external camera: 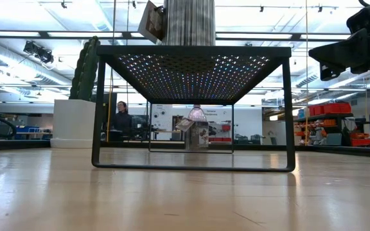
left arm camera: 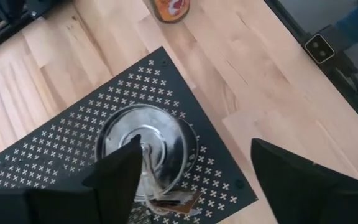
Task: Pick & Place candle stick holders
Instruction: Put the left brown scented candle on the shelf
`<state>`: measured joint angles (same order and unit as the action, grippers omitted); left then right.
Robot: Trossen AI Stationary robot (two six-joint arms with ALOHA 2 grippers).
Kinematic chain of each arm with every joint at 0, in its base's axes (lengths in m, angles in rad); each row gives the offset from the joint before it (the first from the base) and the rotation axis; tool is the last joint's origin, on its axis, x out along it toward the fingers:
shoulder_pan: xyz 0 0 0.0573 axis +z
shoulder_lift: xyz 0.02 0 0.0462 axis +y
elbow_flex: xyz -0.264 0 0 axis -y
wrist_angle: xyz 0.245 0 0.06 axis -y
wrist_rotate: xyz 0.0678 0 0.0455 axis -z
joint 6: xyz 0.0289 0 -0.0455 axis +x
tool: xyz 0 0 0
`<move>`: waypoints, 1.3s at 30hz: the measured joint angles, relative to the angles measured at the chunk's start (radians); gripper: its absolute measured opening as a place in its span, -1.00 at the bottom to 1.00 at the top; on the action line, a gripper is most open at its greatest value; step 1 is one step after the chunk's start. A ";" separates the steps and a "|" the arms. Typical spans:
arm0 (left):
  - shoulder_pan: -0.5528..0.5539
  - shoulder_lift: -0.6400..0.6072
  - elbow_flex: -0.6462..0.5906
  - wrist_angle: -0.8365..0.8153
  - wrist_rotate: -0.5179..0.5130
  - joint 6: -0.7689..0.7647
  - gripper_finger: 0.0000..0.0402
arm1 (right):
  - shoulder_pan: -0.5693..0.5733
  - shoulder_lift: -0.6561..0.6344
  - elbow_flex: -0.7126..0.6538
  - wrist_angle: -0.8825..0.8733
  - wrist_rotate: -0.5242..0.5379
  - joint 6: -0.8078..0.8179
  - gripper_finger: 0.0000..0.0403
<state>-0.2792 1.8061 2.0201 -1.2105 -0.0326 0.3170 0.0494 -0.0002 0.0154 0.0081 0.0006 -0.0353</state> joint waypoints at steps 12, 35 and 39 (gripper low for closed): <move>-0.017 0.047 0.000 -0.015 0.015 -0.026 -0.20 | 0.000 0.000 0.000 0.000 0.000 0.000 -0.89; -0.017 0.060 0.000 -0.017 0.037 -0.018 -0.98 | 0.000 0.000 0.000 0.000 0.000 0.000 -0.89; -0.017 0.060 0.000 -0.019 0.037 -0.018 -0.97 | 0.000 0.000 0.000 0.000 0.000 0.000 -0.89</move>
<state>-0.2958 1.8660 2.0197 -1.2296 0.0044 0.2989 0.0494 -0.0002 0.0155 0.0082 0.0003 -0.0353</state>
